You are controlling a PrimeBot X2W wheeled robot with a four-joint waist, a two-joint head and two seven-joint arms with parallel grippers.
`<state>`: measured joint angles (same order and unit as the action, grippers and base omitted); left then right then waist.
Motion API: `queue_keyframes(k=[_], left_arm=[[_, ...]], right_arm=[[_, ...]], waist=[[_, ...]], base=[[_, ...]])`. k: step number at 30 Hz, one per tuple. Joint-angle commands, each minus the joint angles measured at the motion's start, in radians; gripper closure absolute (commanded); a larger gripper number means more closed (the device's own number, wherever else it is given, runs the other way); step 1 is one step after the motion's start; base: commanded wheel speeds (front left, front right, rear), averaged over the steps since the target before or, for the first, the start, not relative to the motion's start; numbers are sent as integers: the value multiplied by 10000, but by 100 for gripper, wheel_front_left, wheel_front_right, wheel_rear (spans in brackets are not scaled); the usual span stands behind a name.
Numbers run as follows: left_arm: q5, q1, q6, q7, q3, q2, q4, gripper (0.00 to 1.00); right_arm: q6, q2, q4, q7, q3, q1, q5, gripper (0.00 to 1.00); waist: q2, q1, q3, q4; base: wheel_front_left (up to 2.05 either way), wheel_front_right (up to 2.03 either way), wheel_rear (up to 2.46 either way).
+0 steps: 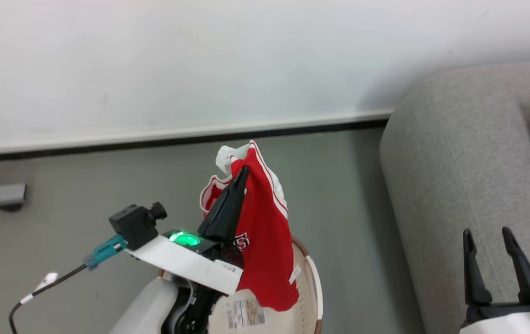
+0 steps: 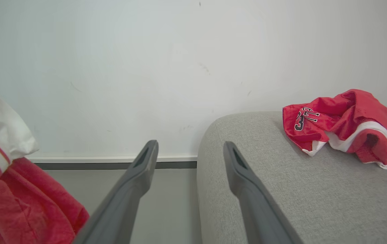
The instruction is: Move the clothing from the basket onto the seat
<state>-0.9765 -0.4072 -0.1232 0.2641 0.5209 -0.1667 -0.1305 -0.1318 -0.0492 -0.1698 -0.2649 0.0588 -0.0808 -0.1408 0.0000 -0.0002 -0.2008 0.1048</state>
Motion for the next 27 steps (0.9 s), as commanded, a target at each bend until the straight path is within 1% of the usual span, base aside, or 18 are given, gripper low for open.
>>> queue_keyframes(k=[1, 4, 12, 19, 24, 27], left_arm=[[110, 121, 2, 3, -76, -1, 87, 100], [178, 230, 139, 3, -221, 28, 407, 100], [417, 447, 494, -49, -385, -188, 673, 100], [423, 733, 752, -231, -400, -441, 1004, 100], [391, 908, 855, -269, -462, -602, 1126, 100], [429, 923, 877, -328, -407, -647, 1166, 100]], right_arm=[[20, -24, -60, 13, -18, 126, -80, 0], [20, -24, -141, 13, -89, 308, -83, 0], [20, -28, -414, 13, -586, 632, 53, 0], [20, -22, -420, 13, -834, 887, 22, 0], [20, -24, -357, 13, -1485, 811, 108, 0], [20, -21, -320, 13, -2160, 644, 146, 0]], waist=[[0, 2, 307, 92], [0, 2, 674, 125], [0, 2, 1621, 261], [0, 2, 2083, 214], [0, 2, 2222, 154], [0, 2, 2251, 92]], base=[[0, 0, 0], [0, 0, 0], [0, 0, 0], [0, 0, 0], [0, 0, 0], [0, 0, 0]])
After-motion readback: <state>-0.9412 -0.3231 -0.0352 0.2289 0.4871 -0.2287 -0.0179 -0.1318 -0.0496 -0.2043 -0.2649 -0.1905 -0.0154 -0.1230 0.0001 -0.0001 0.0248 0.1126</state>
